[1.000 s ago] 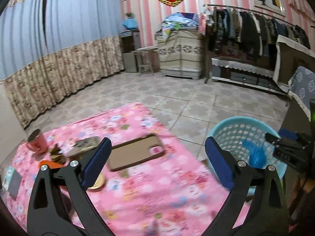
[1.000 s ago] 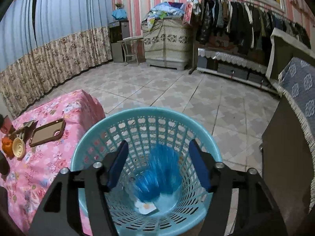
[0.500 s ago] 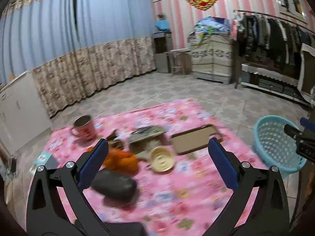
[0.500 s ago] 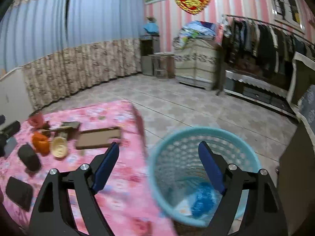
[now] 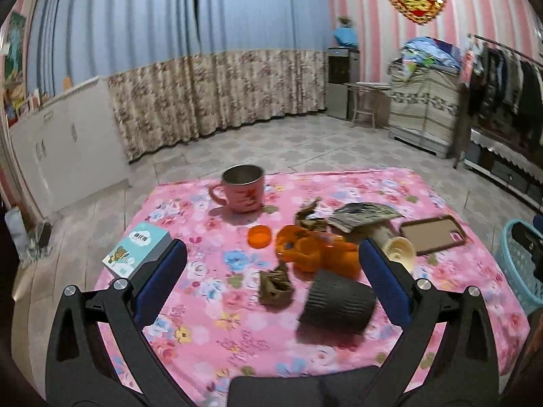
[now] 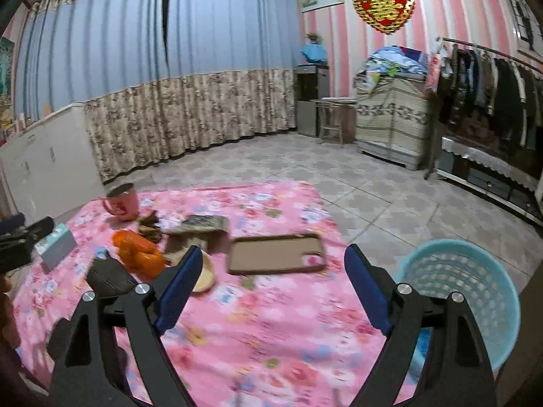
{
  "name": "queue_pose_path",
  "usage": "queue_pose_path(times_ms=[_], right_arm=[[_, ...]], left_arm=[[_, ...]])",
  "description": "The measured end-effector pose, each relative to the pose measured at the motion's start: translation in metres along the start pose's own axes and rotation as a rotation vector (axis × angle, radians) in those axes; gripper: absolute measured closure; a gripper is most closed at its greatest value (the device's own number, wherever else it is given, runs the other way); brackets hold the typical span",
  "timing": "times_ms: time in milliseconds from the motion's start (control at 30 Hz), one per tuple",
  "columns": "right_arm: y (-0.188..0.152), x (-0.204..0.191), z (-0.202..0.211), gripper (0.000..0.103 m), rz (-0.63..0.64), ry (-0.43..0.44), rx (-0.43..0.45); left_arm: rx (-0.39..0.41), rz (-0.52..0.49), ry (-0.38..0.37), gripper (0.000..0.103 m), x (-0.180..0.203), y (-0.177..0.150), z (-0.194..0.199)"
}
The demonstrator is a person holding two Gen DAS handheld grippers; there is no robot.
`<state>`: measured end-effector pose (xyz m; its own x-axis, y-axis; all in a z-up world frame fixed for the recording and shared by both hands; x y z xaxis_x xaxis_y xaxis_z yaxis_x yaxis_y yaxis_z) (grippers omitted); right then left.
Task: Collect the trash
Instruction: 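Grasp the black ribbed cylinder with the left gripper while the right gripper returns to the table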
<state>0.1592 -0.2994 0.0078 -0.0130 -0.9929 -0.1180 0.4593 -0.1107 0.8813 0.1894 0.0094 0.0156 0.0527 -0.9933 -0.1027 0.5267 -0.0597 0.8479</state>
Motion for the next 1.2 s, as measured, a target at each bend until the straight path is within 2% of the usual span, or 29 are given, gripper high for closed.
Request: queue_pose_path(times_ms=[167,300,433,600,700,900,1033,1100,1133,1200], right_arm=[[0.008,-0.024,-0.028,0.019,0.028,0.031,-0.005],[-0.003,-0.029,-0.048,0.019,0.042,0.029,-0.029],[-0.023,-0.018,-0.066,0.019,0.027,0.018,-0.104],[-0.022,-0.002,-0.064,0.019,0.030,-0.040,-0.101],[-0.022,0.004,-0.064,0.019,0.041,-0.072,-0.102],[-0.020,0.009,-0.065,0.019,-0.008,-0.060,-0.108],[-0.024,0.002,-0.069,0.019,0.002,-0.066,-0.123],[-0.026,0.000,-0.071,0.019,-0.002,-0.062,-0.133],[-0.027,-0.002,-0.073,0.019,-0.003,-0.057,-0.139],[-0.029,-0.005,-0.074,0.019,0.005,-0.052,-0.144]], left_arm=[[-0.037,0.045,-0.001,0.005,-0.013,0.006,-0.027],[-0.067,0.053,-0.018,0.005,-0.007,-0.005,-0.042],[-0.120,0.012,-0.068,0.005,0.014,-0.027,-0.054],[-0.169,-0.056,-0.153,0.005,0.050,-0.042,-0.059],[-0.176,-0.084,-0.153,0.005,0.062,-0.047,-0.061],[-0.211,-0.161,-0.144,0.005,0.077,-0.061,-0.067],[-0.220,-0.142,-0.155,0.006,0.076,-0.060,-0.068],[-0.219,-0.131,-0.179,0.018,0.075,-0.059,-0.068],[-0.227,-0.133,-0.218,0.026,0.077,-0.059,-0.066],[-0.219,-0.140,-0.213,0.027,0.077,-0.059,-0.065]])
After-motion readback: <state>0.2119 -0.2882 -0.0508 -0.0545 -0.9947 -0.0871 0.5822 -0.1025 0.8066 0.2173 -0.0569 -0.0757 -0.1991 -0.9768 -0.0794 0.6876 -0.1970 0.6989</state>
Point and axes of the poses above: each gripper's, at about its wrist camera, not at the fingertips, and z roughly against the way its jaws point, x to its right, y to its top, the point moved 4 cm from there along -z, roughly the way its jaws point, and after that the axes turned 6 degrees about y, right-handed, at the moved point
